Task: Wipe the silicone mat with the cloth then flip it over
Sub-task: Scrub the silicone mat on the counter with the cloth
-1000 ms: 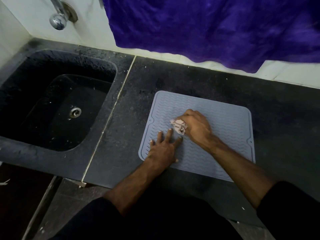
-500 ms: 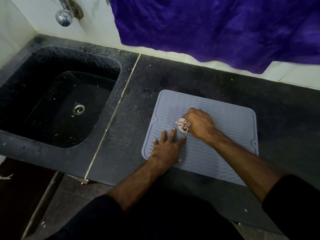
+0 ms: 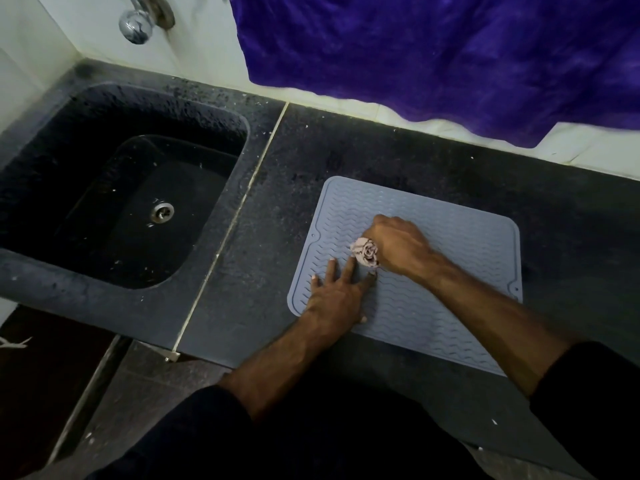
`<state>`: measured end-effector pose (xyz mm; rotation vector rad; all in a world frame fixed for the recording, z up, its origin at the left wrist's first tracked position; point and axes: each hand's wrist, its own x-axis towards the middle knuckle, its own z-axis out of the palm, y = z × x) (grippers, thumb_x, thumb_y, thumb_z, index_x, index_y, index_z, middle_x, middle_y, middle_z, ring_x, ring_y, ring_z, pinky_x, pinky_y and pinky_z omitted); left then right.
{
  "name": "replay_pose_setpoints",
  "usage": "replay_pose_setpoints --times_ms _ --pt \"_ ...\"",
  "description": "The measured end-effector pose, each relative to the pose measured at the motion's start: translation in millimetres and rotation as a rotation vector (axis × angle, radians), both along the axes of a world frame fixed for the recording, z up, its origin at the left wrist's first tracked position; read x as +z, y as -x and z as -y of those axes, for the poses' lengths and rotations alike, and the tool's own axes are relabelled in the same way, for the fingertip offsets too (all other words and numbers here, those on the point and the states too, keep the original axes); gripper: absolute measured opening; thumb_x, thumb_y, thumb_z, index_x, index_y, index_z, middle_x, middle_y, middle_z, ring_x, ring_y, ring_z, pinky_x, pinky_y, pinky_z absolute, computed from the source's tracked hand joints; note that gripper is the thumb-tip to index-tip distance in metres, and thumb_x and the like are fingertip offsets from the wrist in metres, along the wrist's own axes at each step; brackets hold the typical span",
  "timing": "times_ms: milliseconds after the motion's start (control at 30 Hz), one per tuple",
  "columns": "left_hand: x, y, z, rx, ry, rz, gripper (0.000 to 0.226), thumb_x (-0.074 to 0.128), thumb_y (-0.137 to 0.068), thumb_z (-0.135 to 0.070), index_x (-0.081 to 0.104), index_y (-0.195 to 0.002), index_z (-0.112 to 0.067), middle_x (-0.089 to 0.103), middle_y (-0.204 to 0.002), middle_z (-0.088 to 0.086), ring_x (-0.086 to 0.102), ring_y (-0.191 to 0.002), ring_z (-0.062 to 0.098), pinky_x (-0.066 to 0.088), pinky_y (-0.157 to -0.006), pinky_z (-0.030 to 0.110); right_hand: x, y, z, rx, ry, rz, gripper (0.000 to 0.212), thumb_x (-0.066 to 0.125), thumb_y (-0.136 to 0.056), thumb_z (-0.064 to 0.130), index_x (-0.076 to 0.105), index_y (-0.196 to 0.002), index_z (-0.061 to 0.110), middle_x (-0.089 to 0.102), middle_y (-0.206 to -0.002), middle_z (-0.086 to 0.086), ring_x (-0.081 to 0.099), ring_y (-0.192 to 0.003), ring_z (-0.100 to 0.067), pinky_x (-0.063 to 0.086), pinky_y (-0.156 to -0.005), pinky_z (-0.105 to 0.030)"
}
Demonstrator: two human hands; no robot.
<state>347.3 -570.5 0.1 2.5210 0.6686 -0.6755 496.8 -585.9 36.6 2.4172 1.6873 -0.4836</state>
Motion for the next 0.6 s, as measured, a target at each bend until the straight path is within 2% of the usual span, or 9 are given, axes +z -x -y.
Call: replay_pose_setpoints --times_ms 133,233,300,400,500,567,600 --pt "-2 0 -1 0.0 0.0 0.008 0.087 0.062 -0.091 -0.036 0.001 -0.154 -0.036 -0.021 -0.159 0.006 -0.018 -0.144 0.041 0.005 -0.114 0.066 0 17 -25 0.041 -0.135 -0.153 0.037 0.072 -0.084 0.024 0.065 -0.12 0.03 0.057 -0.111 -0.004 0.056 -0.101 -0.026 0.049 -0.085 -0.037" --pt "-7 0 -1 0.005 -0.012 0.016 0.086 0.062 -0.09 -0.038 0.005 -0.154 -0.034 -0.011 -0.161 0.007 -0.014 -0.145 0.041 0.006 -0.113 0.067 -7 36 -37 0.133 -0.101 -0.094 0.032 0.062 -0.091 0.039 0.064 -0.12 0.026 0.055 -0.113 -0.005 0.055 -0.101 -0.028 0.045 -0.084 -0.036" --pt "-9 1 -1 0.01 -0.015 0.027 0.086 0.063 -0.089 -0.037 0.007 -0.154 -0.034 -0.008 -0.162 0.007 -0.013 -0.145 0.04 0.006 -0.113 0.066 -11 35 -34 0.08 -0.096 -0.066 0.033 0.06 -0.092 0.041 0.064 -0.118 0.021 0.056 -0.114 -0.007 0.055 -0.103 -0.03 0.045 -0.085 -0.036" --pt "-5 1 0 0.007 -0.009 0.016 0.086 0.061 -0.091 -0.037 0.003 -0.154 -0.035 -0.016 -0.161 0.009 -0.017 -0.144 0.04 0.004 -0.114 0.065 -10 17 -23 0.021 -0.037 -0.031 0.03 0.065 -0.088 0.036 0.068 -0.11 0.015 0.06 -0.109 -0.009 0.06 -0.099 -0.031 0.047 -0.077 -0.034" --pt "-2 1 0 -0.002 -0.006 0.008 0.087 0.061 -0.091 -0.037 0.001 -0.154 -0.035 -0.02 -0.16 0.008 -0.018 -0.144 0.04 0.004 -0.115 0.064 -5 -1 -11 -0.073 0.048 -0.075 0.025 0.071 -0.083 0.033 0.072 -0.101 0.015 0.067 -0.091 -0.006 0.065 -0.084 -0.026 0.043 -0.065 -0.027" --pt "-2 2 0 -0.002 -0.012 0.005 0.088 0.061 -0.091 -0.037 0.0 -0.154 -0.036 -0.023 -0.159 0.007 -0.017 -0.144 0.041 0.004 -0.115 0.064 -1 -5 -7 -0.099 0.033 -0.113 0.015 0.072 -0.083 0.028 0.072 -0.091 0.015 0.067 -0.083 -0.003 0.064 -0.076 -0.022 0.042 -0.061 -0.027" --pt "-2 2 0 0.001 -0.009 0.004 0.088 0.061 -0.091 -0.037 0.0 -0.154 -0.036 -0.024 -0.159 0.006 -0.018 -0.144 0.041 0.004 -0.115 0.064 1 -3 -9 -0.104 -0.013 -0.132 0.011 0.072 -0.083 0.026 0.071 -0.089 0.017 0.066 -0.086 -0.004 0.064 -0.078 -0.022 0.042 -0.062 -0.027"
